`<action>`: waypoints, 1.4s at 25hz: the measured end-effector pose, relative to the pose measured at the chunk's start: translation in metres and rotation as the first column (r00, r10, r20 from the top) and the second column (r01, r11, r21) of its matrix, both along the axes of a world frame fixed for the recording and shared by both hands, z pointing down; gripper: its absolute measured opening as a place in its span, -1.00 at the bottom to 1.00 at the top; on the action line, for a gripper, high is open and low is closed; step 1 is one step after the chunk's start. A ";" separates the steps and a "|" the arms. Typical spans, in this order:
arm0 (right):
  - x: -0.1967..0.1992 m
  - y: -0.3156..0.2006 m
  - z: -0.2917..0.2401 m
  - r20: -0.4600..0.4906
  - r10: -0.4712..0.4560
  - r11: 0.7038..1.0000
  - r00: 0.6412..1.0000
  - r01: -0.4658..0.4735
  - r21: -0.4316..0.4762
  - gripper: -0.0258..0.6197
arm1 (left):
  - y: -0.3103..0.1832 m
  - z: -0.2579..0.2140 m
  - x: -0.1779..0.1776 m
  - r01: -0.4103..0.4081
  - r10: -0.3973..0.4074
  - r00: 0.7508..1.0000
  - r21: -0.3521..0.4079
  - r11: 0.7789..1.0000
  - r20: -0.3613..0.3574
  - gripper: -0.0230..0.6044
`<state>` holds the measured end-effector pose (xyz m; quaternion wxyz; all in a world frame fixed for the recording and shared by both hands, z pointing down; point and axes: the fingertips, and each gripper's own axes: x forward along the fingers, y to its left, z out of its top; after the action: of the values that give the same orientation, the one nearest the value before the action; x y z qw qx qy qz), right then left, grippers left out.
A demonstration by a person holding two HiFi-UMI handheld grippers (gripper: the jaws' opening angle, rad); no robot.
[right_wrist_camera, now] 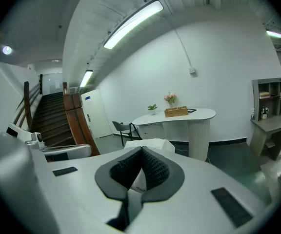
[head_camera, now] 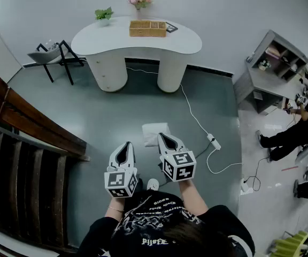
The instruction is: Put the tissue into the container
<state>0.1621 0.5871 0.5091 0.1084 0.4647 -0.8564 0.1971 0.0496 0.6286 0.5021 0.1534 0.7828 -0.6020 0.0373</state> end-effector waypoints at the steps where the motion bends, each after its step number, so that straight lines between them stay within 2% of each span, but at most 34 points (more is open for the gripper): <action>1: 0.000 0.002 0.000 0.002 0.001 1.000 1.000 -0.001 0.001 -0.85 | 0.002 0.000 0.000 0.002 -0.002 1.000 0.002 1.000 0.000 -0.84; 11: 0.003 0.012 0.003 0.031 -0.015 1.000 0.999 0.015 0.000 -0.85 | 0.013 0.003 0.000 0.025 -0.025 1.000 0.020 0.999 0.002 -0.84; 17: -0.006 -0.003 0.010 0.026 -0.025 1.000 0.999 0.026 -0.006 -0.85 | -0.006 0.008 -0.004 0.018 -0.018 1.000 0.019 1.000 -0.010 -0.84; 25: -0.012 -0.052 0.015 0.014 0.009 1.000 1.000 -0.008 -0.015 -0.85 | -0.064 0.012 -0.016 -0.002 0.003 1.000 0.011 1.000 -0.024 -0.84; 35: -0.040 -0.148 0.008 -0.011 0.060 0.998 0.998 -0.060 -0.004 -0.85 | -0.170 0.007 -0.045 -0.067 0.067 0.998 0.007 0.998 -0.016 -0.84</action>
<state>0.1219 0.4387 0.5167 0.1080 0.4911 -0.8410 0.1996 0.0047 0.4582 0.5088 0.1545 0.8033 -0.5743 0.0341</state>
